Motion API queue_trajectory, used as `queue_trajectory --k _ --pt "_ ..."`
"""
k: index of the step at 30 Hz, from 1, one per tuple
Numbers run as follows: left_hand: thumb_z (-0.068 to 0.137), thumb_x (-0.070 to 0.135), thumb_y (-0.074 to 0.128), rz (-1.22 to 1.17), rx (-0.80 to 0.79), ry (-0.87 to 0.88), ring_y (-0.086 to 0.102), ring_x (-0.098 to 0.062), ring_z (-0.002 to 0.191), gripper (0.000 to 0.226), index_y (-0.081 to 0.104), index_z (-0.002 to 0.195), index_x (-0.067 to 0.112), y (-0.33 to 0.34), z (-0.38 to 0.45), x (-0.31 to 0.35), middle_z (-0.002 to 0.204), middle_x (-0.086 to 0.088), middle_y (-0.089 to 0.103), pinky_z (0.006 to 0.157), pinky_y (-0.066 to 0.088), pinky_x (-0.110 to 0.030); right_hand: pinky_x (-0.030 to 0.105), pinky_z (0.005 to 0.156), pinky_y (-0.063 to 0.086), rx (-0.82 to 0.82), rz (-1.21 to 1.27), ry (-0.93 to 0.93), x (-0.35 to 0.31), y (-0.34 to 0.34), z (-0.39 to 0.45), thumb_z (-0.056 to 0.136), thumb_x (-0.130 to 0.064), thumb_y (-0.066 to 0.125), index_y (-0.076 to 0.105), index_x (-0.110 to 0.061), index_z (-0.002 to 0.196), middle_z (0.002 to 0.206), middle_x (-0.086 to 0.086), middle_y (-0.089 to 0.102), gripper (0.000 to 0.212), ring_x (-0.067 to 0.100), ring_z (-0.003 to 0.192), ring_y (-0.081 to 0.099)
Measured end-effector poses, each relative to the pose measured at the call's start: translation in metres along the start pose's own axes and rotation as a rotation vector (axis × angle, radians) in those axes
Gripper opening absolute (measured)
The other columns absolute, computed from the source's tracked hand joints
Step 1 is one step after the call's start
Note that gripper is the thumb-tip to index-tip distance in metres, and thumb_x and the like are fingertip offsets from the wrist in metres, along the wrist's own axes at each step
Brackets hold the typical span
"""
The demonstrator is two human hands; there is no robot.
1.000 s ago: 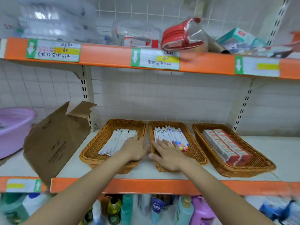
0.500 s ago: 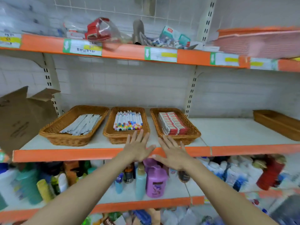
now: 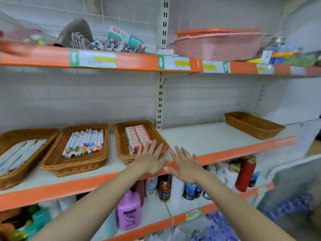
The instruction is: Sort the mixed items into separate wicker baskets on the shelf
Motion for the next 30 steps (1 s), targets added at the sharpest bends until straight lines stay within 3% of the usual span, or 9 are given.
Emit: queue_trajectory --k 6,18,30 --pt "0.099 0.058 0.017 -0.037 0.052 0.069 -0.015 -0.025 0.147 0.07 -0.006 0.154 0.02 -0.009 0.071 0.034 0.16 -0.006 -0.014 0.116 -0.012 -0.044 0.048 0.118 -0.007 0.026 -0.009 0.06 0.063 -0.019 0.033 0.097 -0.063 0.025 -0.012 -0.029 0.153 0.16 -0.004 -0.02 0.076 0.014 0.147 -0.018" --pt "0.097 0.061 0.014 0.017 -0.04 0.097 -0.019 -0.023 0.146 0.071 -0.01 0.153 0.025 -0.003 0.159 0.113 0.159 -0.002 -0.019 0.116 -0.015 -0.045 0.053 0.116 -0.008 0.015 -0.04 0.141 0.182 -0.035 0.061 0.096 -0.064 0.021 -0.013 -0.027 0.153 0.16 -0.002 -0.021 0.075 0.019 0.147 -0.019" --pt "0.096 0.064 0.016 -0.043 -0.04 0.016 -0.016 -0.027 0.147 0.073 -0.009 0.153 0.027 0.01 0.221 0.268 0.16 -0.003 -0.017 0.117 -0.011 -0.049 0.054 0.116 -0.012 -0.026 -0.082 0.143 0.356 -0.063 0.038 0.096 -0.065 0.017 -0.014 -0.031 0.152 0.158 -0.003 -0.025 0.073 0.021 0.145 -0.024"
Point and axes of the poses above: each hand's wrist, its own z-axis towards the middle knuckle, its own y-axis out of the palm, x = y × z, the point moved 2 cm from there along z, towards the middle knuckle
